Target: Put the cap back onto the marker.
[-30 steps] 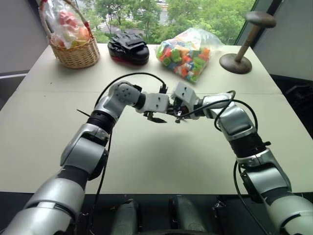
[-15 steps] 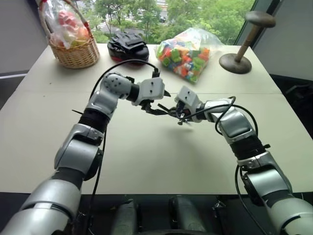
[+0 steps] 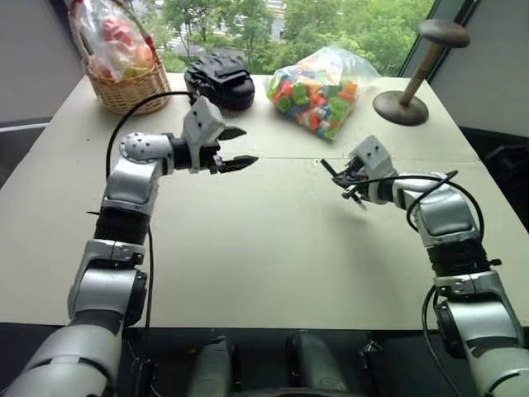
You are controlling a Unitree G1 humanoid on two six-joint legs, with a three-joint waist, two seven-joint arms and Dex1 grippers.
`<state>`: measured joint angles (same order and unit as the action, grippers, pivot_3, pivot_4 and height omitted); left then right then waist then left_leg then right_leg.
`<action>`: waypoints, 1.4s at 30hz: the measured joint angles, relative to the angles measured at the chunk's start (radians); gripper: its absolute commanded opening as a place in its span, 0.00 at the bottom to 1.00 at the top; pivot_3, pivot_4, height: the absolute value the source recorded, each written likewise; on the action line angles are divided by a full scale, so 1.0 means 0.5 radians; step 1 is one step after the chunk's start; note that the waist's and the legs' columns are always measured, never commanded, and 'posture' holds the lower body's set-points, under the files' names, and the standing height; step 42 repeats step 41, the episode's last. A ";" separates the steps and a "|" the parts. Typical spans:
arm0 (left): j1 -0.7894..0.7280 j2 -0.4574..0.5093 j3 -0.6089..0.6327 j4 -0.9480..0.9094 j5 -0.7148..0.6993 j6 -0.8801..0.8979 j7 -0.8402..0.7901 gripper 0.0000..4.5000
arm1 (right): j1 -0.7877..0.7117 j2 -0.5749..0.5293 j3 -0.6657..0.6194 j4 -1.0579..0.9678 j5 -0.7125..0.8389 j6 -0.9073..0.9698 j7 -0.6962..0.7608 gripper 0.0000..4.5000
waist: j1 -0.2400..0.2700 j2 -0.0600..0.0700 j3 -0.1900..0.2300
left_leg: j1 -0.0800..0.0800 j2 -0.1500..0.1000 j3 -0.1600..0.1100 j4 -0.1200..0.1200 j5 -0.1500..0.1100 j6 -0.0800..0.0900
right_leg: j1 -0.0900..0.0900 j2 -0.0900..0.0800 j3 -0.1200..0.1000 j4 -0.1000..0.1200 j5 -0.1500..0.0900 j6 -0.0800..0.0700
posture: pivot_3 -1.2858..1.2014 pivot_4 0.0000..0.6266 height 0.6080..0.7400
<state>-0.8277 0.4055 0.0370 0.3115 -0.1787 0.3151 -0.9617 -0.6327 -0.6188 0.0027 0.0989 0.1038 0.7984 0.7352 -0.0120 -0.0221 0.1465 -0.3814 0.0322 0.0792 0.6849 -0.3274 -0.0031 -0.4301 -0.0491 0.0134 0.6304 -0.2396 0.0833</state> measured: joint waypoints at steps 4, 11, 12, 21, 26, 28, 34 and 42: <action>0.191 -0.075 0.077 -0.206 -0.021 0.222 0.399 0.75 | 0.116 -0.073 -0.182 -0.227 0.115 0.322 -0.054 0.00 | 0.001 0.000 0.000 | 0.004 0.000 -0.001 0.000 -0.003 0.005 | 0.002 0.001 0.000 0.002 0.000 0.000 | 0.52 0.24 1.00; 0.632 -0.278 0.101 -0.586 0.034 0.473 0.961 0.75 | 0.272 -0.051 -0.560 -0.214 0.273 0.769 -0.250 0.00 | 0.001 -0.001 -0.001 | 0.014 0.000 0.002 0.000 -0.001 0.003 | 0.008 0.000 0.005 0.001 0.000 0.000 | 0.52 0.24 1.00; 0.657 -0.294 0.094 -0.609 0.033 0.500 0.992 0.75 | 0.281 -0.047 -0.584 -0.189 0.278 0.774 -0.275 0.00 | 0.001 -0.001 -0.001 | 0.014 0.000 0.002 0.000 -0.001 0.002 | 0.008 0.001 0.005 0.002 0.000 0.000 | 0.52 0.24 1.00; 0.748 -0.362 0.027 -0.748 0.017 0.535 1.092 0.77 | 0.348 0.029 -0.606 0.036 0.296 0.605 -0.417 0.39 | 0.000 -0.001 -0.001 | 0.016 -0.003 0.002 -0.001 -0.001 0.001 | 0.010 0.004 0.005 0.001 0.000 -0.001 | 0.52 0.24 1.00; 0.773 -0.381 0.031 -0.743 0.000 0.487 1.135 0.77 | 0.346 0.021 -0.572 0.073 0.304 0.489 -0.443 0.84 | 0.002 -0.001 -0.002 | 0.016 -0.002 0.002 0.000 -0.001 0.001 | 0.011 0.002 0.005 0.001 0.001 0.000 | 0.52 0.24 1.00; 0.772 -0.370 0.050 -0.737 -0.012 0.463 1.150 0.77 | 0.368 -0.045 -0.471 0.089 0.233 0.335 -0.448 0.84 | 0.003 -0.001 -0.001 | 0.016 -0.002 0.002 0.000 -0.001 0.001 | 0.011 0.001 0.005 0.001 0.001 0.000 | 0.52 0.24 1.00; 0.777 -0.202 0.162 -0.657 -0.014 0.338 1.149 0.77 | 0.495 -0.211 -0.312 -0.189 0.062 -0.310 -0.369 0.84 | -0.018 -0.001 -0.001 | 0.017 0.000 0.002 -0.003 -0.001 0.001 | 0.010 0.009 0.005 -0.003 0.000 0.000 | 0.52 0.24 1.00; 0.968 -0.118 0.256 -0.644 -0.044 0.132 1.093 0.77 | 0.846 0.330 -0.365 -0.626 0.310 -0.412 -0.502 0.84 | 0.006 -0.001 -0.002 | 0.015 0.002 0.001 -0.004 0.002 -0.003 | 0.010 0.001 0.003 0.000 0.000 -0.001 | 0.52 0.24 1.00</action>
